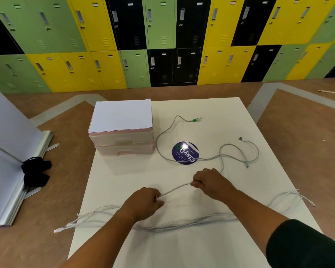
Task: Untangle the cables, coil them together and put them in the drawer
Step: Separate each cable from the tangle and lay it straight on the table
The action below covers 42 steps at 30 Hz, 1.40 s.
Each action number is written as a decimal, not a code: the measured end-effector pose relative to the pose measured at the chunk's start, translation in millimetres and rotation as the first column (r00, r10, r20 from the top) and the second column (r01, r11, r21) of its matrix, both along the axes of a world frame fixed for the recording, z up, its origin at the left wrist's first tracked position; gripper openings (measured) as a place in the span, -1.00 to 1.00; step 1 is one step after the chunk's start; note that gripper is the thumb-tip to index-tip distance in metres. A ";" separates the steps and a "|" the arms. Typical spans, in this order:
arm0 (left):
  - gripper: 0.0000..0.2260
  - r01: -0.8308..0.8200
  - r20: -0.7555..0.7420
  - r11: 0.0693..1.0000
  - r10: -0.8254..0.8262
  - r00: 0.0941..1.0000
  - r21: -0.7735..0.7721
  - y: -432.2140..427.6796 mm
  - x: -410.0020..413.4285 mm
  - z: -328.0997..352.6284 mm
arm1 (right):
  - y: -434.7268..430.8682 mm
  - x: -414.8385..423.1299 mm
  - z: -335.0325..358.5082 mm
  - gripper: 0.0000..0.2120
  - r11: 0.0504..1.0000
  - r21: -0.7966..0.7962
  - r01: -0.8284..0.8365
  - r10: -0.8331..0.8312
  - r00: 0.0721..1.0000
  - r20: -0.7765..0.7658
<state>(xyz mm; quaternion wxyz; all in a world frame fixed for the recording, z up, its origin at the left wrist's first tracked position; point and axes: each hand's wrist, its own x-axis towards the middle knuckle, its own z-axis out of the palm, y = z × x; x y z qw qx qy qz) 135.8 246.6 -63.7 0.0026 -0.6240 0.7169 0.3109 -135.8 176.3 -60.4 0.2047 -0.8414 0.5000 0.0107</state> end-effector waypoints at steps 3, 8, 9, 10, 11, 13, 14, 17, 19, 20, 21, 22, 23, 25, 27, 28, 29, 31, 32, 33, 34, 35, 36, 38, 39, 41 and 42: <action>-0.74 -0.001 -0.130 1.000 -0.001 0.992 -0.012 -15.1 -32.8 10.8 | -0.5 3.6 4.8 -0.69 1.000 -0.016 -0.024 0.024 1.000 -0.001; -0.84 -0.123 -0.373 0.992 0.110 0.921 -0.010 -32.3 -75.9 21.5 | 0.6 6.2 12.1 -0.68 0.999 -0.029 -0.034 0.034 0.999 0.000; -0.85 -0.159 -0.384 0.987 0.140 0.913 -0.018 -33.0 -77.7 20.8 | 0.9 3.8 13.3 -0.69 0.999 -0.024 -0.023 0.023 1.000 0.014; -0.86 -0.195 -0.394 0.981 0.172 0.903 -0.018 -32.7 -77.8 20.3 | 1.3 0.2 14.4 -0.71 1.000 -0.018 -0.011 0.012 0.999 0.032; -0.87 -0.226 -0.400 0.974 0.202 0.894 -0.014 -32.1 -76.2 19.2 | 1.5 -4.1 14.7 -0.73 1.000 -0.015 0.001 0.000 0.999 0.052; -0.88 -0.269 -0.405 0.963 0.246 0.880 -0.001 -30.0 -71.5 16.1 | 1.8 -16.1 15.1 -0.75 0.999 -0.005 0.041 -0.040 0.996 0.083; -0.88 -0.280 -0.407 0.960 0.259 0.876 0.007 -28.5 -69.2 14.6 | 1.6 -23.2 14.6 -0.76 0.998 0.002 0.067 -0.067 0.994 0.092; -0.87 -0.284 -0.414 0.958 0.270 0.869 0.030 -21.9 -65.0 12.6 | 2.0 -43.2 11.3 -0.77 0.993 0.006 0.122 -0.122 0.988 0.098; -0.86 -0.271 -0.411 0.962 0.261 0.874 0.035 -17.7 -66.3 12.5 | 2.8 -49.3 10.7 -0.79 0.990 -0.001 0.138 -0.137 0.986 0.089; -0.85 -0.266 -0.404 0.963 0.257 0.878 0.035 -15.9 -67.9 12.7 | 2.6 -49.7 10.1 -0.80 0.989 -0.013 0.145 -0.144 0.986 0.087; -0.84 -0.265 -0.399 0.964 0.257 0.880 0.035 -14.8 -69.2 13.1 | 2.4 -48.5 10.2 -0.81 0.987 -0.034 0.157 -0.153 0.983 0.097; -0.83 -0.267 -0.400 0.963 0.260 0.879 0.039 -14.5 -70.6 13.0 | 1.9 -47.0 11.1 -0.82 0.982 -0.058 0.177 -0.170 0.978 0.118; -0.82 -0.270 -0.403 0.962 0.264 0.876 0.044 -14.3 -71.2 12.8 | 1.2 -45.3 13.0 -0.84 0.977 -0.075 0.198 -0.186 0.972 0.141; -0.82 -0.275 -0.405 0.960 0.271 0.873 0.050 -14.3 -70.5 13.5 | -1.2 -43.1 17.2 -0.84 0.974 -0.078 0.214 -0.200 0.967 0.159; -0.82 -0.282 -0.410 0.958 0.274 0.870 0.043 -15.4 -67.6 14.3 | -2.3 -42.6 20.7 -0.83 0.981 -0.039 0.189 -0.182 0.974 0.135; -0.83 -0.288 -0.414 0.957 0.276 0.867 0.035 -16.1 -65.9 14.7 | -2.7 -43.7 21.5 -0.82 0.985 -0.010 0.171 -0.168 0.977 0.132; -0.83 -0.295 -0.415 0.955 0.280 0.866 0.028 -17.3 -64.7 15.5 | -3.3 -45.6 21.6 -0.81 0.987 0.016 0.160 -0.161 0.978 0.136; -0.85 -0.304 -0.417 0.952 0.285 0.863 0.021 -19.4 -63.5 17.7 | -4.7 -52.8 20.7 -0.79 0.984 0.045 0.172 -0.176 0.975 0.138; -0.85 -0.304 -0.417 0.953 0.284 0.863 0.020 -20.2 -63.4 18.5 | -5.7 -57.7 20.3 -0.79 0.981 0.042 0.188 -0.192 0.973 0.130; -0.86 -0.301 -0.414 0.953 0.282 0.865 0.020 -20.5 -63.3 18.6 | -6.9 -62.5 20.2 -0.80 0.979 0.029 0.200 -0.202 0.972 0.119; -0.85 -0.296 -0.410 0.955 0.277 0.869 0.019 -20.4 -63.1 18.7 | -8.0 -67.2 19.8 -0.80 0.978 0.009 0.209 -0.208 0.972 0.107; -0.85 -0.291 -0.408 0.957 0.273 0.871 0.017 -20.0 -63.2 18.2 | -9.2 -71.5 19.4 -0.81 0.977 -0.018 0.214 -0.211 0.973 0.095; -0.84 -0.288 -0.409 0.957 0.270 0.872 0.018 -19.4 -63.2 17.5 | -10.7 -74.5 19.3 -0.81 0.975 -0.046 0.220 -0.215 0.973 0.084; -0.84 -0.285 -0.415 0.958 0.270 0.869 0.027 -18.7 -64.0 15.6 | -13.2 -77.4 19.3 -0.84 0.969 -0.095 0.229 -0.222 0.972 0.075; -0.84 -0.284 -0.416 0.958 0.271 0.868 0.031 -18.4 -64.6 15.3 | -13.8 -77.2 19.5 -0.85 0.966 -0.121 0.230 -0.223 0.972 0.075; -0.84 -0.282 -0.413 0.959 0.268 0.870 0.027 -18.9 -65.0 14.8 | -13.9 -77.0 19.7 -0.85 0.959 -0.174 0.225 -0.217 0.974 0.066; -0.84 -0.283 -0.411 0.959 0.269 0.871 0.027 -19.4 -64.5 14.4 | -13.8 -78.3 19.7 -0.84 0.953 -0.204 0.222 -0.214 0.975 0.060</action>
